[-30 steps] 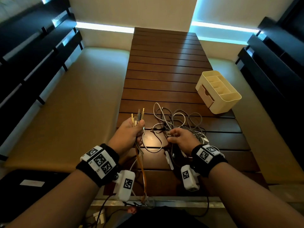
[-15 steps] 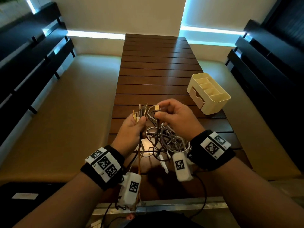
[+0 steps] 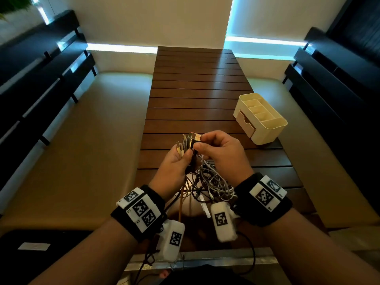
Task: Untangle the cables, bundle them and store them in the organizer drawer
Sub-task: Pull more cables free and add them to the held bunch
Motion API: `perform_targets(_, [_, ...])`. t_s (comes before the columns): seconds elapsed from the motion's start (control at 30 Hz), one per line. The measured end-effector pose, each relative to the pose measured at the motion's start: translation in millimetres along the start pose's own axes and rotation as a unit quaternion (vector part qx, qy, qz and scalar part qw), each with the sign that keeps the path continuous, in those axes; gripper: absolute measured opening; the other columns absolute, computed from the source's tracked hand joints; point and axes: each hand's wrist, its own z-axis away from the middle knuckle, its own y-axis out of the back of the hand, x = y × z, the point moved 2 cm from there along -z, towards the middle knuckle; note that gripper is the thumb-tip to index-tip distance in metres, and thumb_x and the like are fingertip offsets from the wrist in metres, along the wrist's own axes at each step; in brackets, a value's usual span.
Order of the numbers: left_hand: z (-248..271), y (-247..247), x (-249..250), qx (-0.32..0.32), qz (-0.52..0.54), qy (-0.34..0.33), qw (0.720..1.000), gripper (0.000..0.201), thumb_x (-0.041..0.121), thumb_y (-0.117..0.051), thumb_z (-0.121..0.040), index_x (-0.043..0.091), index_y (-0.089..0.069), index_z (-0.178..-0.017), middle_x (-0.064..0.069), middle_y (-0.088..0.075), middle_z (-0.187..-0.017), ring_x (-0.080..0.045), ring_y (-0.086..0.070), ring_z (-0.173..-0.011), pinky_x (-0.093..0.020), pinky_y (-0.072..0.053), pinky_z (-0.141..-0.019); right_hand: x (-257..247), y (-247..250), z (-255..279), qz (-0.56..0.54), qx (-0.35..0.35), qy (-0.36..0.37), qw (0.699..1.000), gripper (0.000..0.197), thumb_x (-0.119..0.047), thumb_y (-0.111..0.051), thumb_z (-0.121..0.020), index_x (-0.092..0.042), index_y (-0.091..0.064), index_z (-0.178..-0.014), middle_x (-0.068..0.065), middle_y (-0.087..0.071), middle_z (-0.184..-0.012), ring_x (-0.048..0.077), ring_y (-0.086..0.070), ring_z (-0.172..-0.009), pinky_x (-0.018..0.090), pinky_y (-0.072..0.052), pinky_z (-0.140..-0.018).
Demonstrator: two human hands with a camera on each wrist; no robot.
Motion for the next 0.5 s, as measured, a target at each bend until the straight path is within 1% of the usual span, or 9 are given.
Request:
perform_targets(0.07, [-0.4, -1.4, -1.2, -0.001, 0.000, -0.007, 1.000, 0.023, 0.014, -0.039, -0.105, 0.009, -0.053, -0.122, 0.000, -0.065, -0.087, -0.009, -0.063, -0.076, -0.028, -0.054, -0.075, -0.2, 0.5, -1.3, 0.005, -0.006, -0.001, 1.000, 0.009, -0.013, -0.074, -0.087, -0.017, -0.070, -0.094, -0.001, -0.072, -0.087, 0.004, -0.067, -0.073, 0.017, -0.053, -0.066])
perform_targets(0.13, [0.2, -1.8, -0.5, -0.010, -0.001, -0.012, 1.000, 0.020, 0.013, -0.038, -0.105, 0.012, -0.055, -0.116, 0.007, -0.064, -0.078, -0.006, -0.061, -0.072, -0.024, -0.053, -0.071, 2.1, 0.1, -2.0, 0.014, -0.010, 0.000, 1.000, 0.009, -0.015, -0.074, -0.087, -0.016, -0.069, -0.094, -0.002, -0.072, -0.086, 0.003, -0.066, -0.072, 0.018, -0.052, -0.066])
perform_targets(0.2, [1.8, -2.5, 1.3, -0.029, 0.000, -0.013, 0.999, 0.018, 0.014, -0.038, -0.105, 0.015, -0.055, -0.109, 0.011, -0.062, -0.071, -0.005, -0.056, -0.068, -0.023, -0.051, -0.068, 4.3, 0.3, -1.6, 0.015, -0.008, -0.002, 1.000, 0.012, -0.016, -0.074, -0.087, -0.012, -0.069, -0.096, 0.001, -0.071, -0.087, 0.002, -0.065, -0.070, 0.017, -0.051, -0.064])
perform_targets(0.27, [4.0, -2.4, 4.1, -0.051, 0.008, -0.007, 0.999, 0.015, 0.021, -0.043, -0.101, 0.016, -0.054, -0.108, 0.011, -0.062, -0.071, -0.007, -0.054, -0.068, -0.024, -0.050, -0.067, 6.6, 1.2, -1.7, 0.014, -0.007, 0.004, 1.000, 0.016, -0.016, -0.074, -0.087, -0.008, -0.067, -0.098, 0.005, -0.070, -0.088, 0.001, -0.064, -0.069, 0.017, -0.051, -0.062])
perform_targets(0.33, [6.1, -1.6, 6.2, -0.075, 0.009, -0.003, 0.997, 0.021, 0.028, -0.050, -0.094, 0.016, -0.054, -0.110, 0.011, -0.063, -0.074, -0.010, -0.052, -0.068, -0.026, -0.049, -0.066, 7.4, 1.9, -1.5, 0.018, -0.009, 0.012, 1.000, 0.017, -0.018, -0.074, -0.086, -0.007, -0.066, -0.098, 0.010, -0.069, -0.090, 0.004, -0.063, -0.070, 0.017, -0.051, -0.062])
perform_targets(0.43, [5.4, 1.7, 7.0, -0.088, 0.010, -0.010, 0.996, 0.022, 0.028, -0.055, -0.094, 0.015, -0.055, -0.112, 0.007, -0.058, -0.072, -0.010, -0.049, -0.062, -0.025, -0.046, -0.059, 8.1, 2.2, -1.0, -0.008, -0.026, 0.018, 0.999, 0.014, -0.019, -0.073, -0.087, -0.010, -0.066, -0.097, 0.015, -0.068, -0.094, 0.008, -0.063, -0.072, 0.022, -0.052, -0.064])
perform_targets(0.5, [4.7, 3.9, 9.0, -0.077, 0.023, -0.013, 0.997, 0.022, 0.029, -0.053, -0.093, 0.014, -0.056, -0.109, 0.005, -0.057, -0.070, -0.010, -0.050, -0.058, -0.024, -0.046, -0.056, 12.3, 1.8, 0.5, -0.068, -0.054, -0.001, 0.996, 0.016, -0.026, -0.067, -0.091, -0.013, -0.065, -0.100, 0.013, -0.069, -0.096, 0.013, -0.065, -0.080, 0.026, -0.053, -0.067])
